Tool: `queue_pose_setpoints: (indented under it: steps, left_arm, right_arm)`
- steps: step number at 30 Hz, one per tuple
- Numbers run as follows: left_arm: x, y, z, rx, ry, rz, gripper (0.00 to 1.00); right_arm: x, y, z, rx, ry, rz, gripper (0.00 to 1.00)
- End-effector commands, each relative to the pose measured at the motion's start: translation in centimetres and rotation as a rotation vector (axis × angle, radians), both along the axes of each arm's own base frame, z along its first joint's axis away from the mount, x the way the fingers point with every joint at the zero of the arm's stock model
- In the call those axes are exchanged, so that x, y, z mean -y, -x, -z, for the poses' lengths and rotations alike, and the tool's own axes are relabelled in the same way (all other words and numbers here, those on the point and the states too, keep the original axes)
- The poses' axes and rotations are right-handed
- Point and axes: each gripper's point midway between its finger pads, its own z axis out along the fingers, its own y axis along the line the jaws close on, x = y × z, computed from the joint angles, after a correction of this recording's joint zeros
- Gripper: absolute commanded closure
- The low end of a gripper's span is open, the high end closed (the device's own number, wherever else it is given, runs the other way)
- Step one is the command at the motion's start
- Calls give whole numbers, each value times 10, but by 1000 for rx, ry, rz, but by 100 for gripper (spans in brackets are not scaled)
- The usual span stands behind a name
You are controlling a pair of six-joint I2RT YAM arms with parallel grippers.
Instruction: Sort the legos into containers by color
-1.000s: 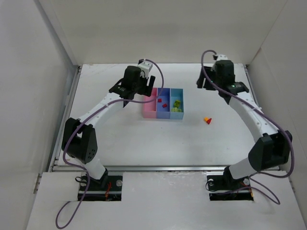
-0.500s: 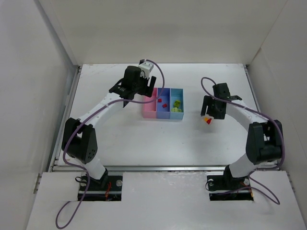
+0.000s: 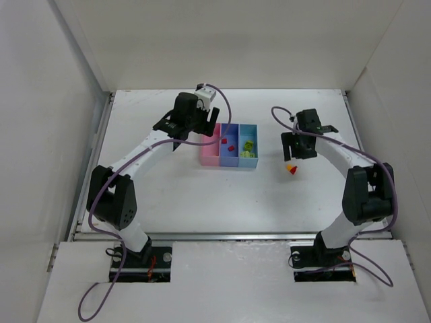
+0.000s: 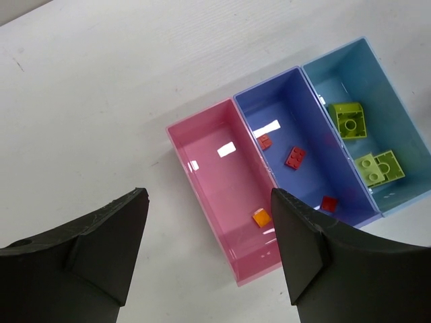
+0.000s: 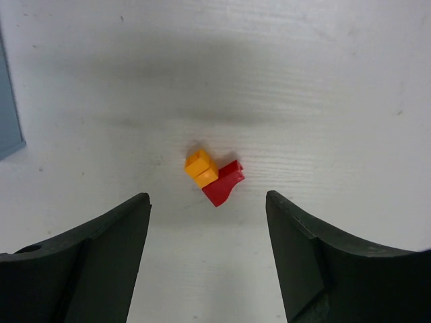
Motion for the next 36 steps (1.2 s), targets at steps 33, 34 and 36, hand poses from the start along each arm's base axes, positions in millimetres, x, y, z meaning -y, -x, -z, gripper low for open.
queue_pose_setpoints:
  steps: [33, 34, 36]
  left_arm:
    - [5, 2, -22, 62, 23, 42, 29]
    - [5, 2, -22, 62, 23, 42, 29]
    - [5, 2, -22, 62, 23, 42, 29]
  right_arm:
    - [8, -3, 8, -45, 220, -195, 26]
    - [5, -3, 8, -23, 202, -200, 28]
    - [6, -4, 0, -5, 227, -181, 28]
